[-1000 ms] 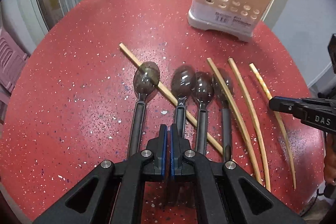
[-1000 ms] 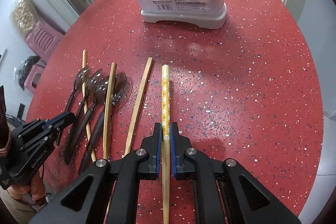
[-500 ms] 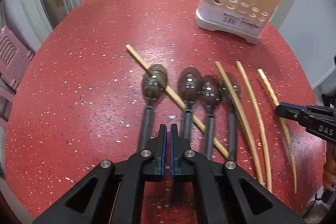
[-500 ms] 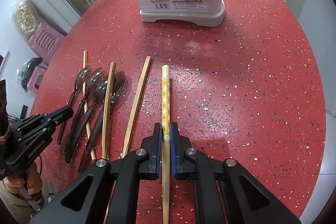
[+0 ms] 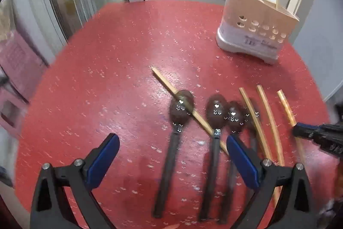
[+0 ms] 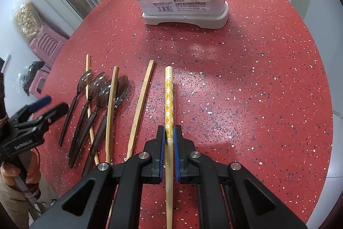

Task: Organize utensils
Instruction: 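Hold the spoon and chopstick in both tools, lifting them off the table, then carry the spoon and yellow chopstick over the beige holder with both tools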

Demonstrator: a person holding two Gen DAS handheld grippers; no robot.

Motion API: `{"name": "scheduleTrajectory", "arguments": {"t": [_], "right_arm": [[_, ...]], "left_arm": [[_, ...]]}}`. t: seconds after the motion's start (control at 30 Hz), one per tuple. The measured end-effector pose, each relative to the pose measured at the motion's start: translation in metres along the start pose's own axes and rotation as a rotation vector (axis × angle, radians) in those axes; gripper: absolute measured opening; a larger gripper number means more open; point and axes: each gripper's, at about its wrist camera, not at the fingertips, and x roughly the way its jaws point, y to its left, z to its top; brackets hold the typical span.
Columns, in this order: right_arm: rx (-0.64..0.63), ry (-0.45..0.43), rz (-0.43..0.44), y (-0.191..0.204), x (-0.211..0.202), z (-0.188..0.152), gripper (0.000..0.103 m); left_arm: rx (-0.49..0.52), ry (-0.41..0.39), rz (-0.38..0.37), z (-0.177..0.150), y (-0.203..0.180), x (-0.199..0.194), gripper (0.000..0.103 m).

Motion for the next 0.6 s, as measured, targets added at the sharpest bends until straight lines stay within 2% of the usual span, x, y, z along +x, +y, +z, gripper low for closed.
{"name": "scheduleTrajectory", "arguments": {"t": [0.1,0.17,0.37,0.47,0.53,0.6], "right_arm": [[0.000,0.001,0.000,0.001,-0.001,0.001,0.009],[0.000,0.001,-0.001,0.002,-0.001,0.001,0.009],[-0.006,0.000,-0.006,0.004,-0.002,0.001,0.009],[-0.008,0.000,-0.009,0.004,-0.003,0.002,0.009],[-0.010,0.000,-0.011,0.005,-0.004,0.003,0.009],[-0.013,-0.001,-0.009,0.006,-0.004,0.004,0.009]], "left_arm": [[0.054,0.002,0.047,0.002,-0.006,0.009,0.103],[0.073,0.013,0.045,0.004,-0.010,0.015,0.103],[0.104,0.087,-0.002,0.010,-0.012,0.041,0.103],[0.090,0.105,-0.052,0.015,-0.010,0.049,0.103],[0.086,0.122,-0.092,0.018,-0.008,0.054,0.099],[0.077,0.139,-0.149,0.021,-0.006,0.057,0.086]]}}
